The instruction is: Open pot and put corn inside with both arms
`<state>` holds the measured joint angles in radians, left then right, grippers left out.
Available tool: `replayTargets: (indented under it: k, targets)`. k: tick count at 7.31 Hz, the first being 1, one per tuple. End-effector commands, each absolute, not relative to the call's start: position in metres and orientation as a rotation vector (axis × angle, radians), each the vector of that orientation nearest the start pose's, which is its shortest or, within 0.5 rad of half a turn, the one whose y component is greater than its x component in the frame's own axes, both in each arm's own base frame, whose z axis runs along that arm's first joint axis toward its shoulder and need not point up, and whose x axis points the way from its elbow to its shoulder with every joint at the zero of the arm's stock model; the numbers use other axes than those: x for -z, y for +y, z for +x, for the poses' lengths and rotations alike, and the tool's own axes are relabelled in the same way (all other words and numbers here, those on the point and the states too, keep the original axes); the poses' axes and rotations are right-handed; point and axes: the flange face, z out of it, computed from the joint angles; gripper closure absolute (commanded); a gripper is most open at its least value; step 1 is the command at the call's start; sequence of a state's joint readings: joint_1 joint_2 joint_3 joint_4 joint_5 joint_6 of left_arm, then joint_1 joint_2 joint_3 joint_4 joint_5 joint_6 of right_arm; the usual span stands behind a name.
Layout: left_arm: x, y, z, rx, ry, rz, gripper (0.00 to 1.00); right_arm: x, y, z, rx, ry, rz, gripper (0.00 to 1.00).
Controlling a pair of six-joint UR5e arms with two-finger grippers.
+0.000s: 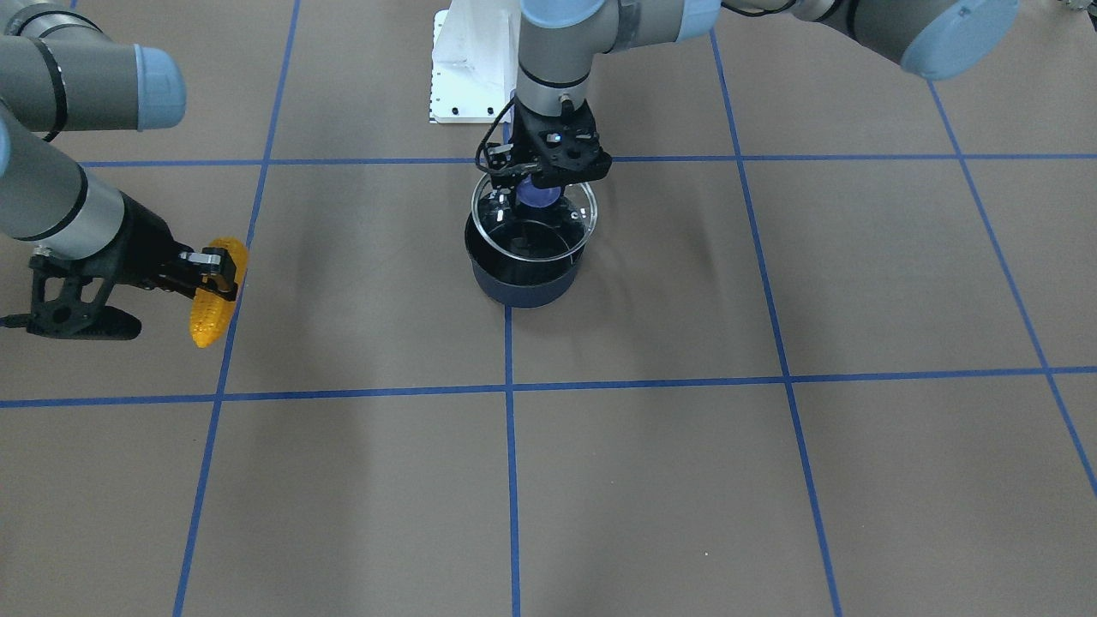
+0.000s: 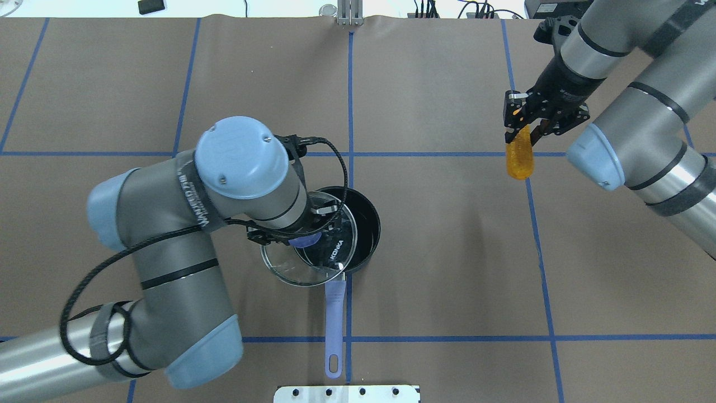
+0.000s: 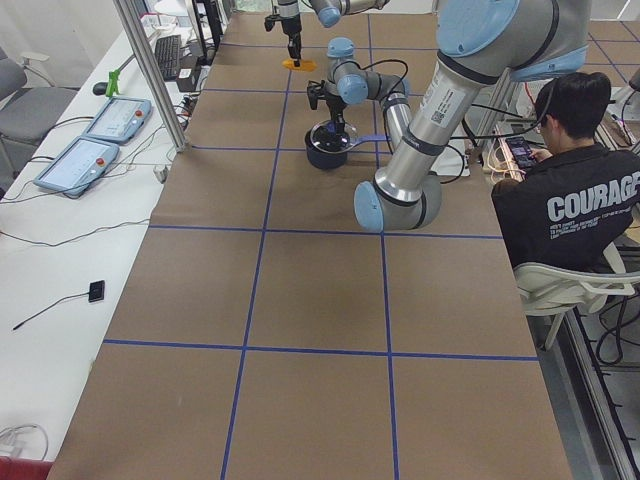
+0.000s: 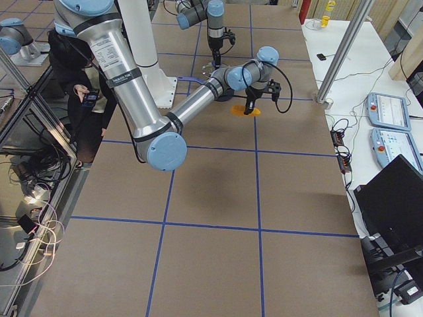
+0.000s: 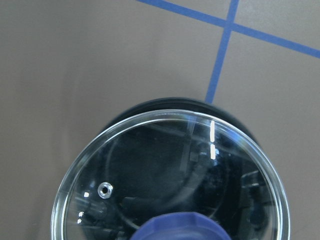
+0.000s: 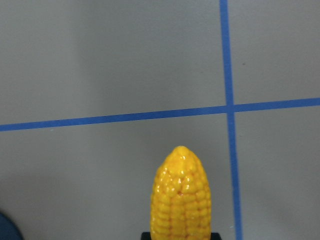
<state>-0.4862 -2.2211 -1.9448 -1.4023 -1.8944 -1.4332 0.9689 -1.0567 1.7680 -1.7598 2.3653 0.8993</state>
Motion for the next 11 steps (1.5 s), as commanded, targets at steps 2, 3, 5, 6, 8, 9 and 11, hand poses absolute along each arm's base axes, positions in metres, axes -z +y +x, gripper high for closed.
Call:
replayTargets:
  k: [2,3,5,6,8,9,11]
  targets:
    - [-0.215,-0.364,0.396,0.091,0.863,0.054,0.59,-0.194,-0.509,-0.403,-0.127,-0.917,-0.193,0.91]
    - [-0.240,-0.366,0.378,0.062,0.840,0.051,0.59,-0.181,-0.485,-0.441,-0.143,-0.936,-0.182,0.91]
    - [-0.293,-0.369,0.347,0.029,0.836,0.091,0.59,-0.166,-0.468,-0.509,-0.178,-0.959,-0.167,0.91]
    - [-0.314,-0.365,0.336,0.021,0.852,0.090,0.59,-0.159,-0.464,-0.528,-0.177,-0.947,-0.160,0.91]
    - [-0.329,-0.369,0.319,0.010,0.844,0.078,0.59,-0.146,-0.449,-0.541,-0.172,-0.957,-0.174,0.91]
    - [-0.331,-0.372,0.314,0.012,0.842,0.084,0.59,-0.146,-0.435,-0.554,-0.159,-0.948,-0.165,0.91]
    - [-0.338,-0.379,0.299,-0.005,0.839,0.087,0.59,-0.149,-0.414,-0.573,-0.153,-0.930,-0.150,0.91]
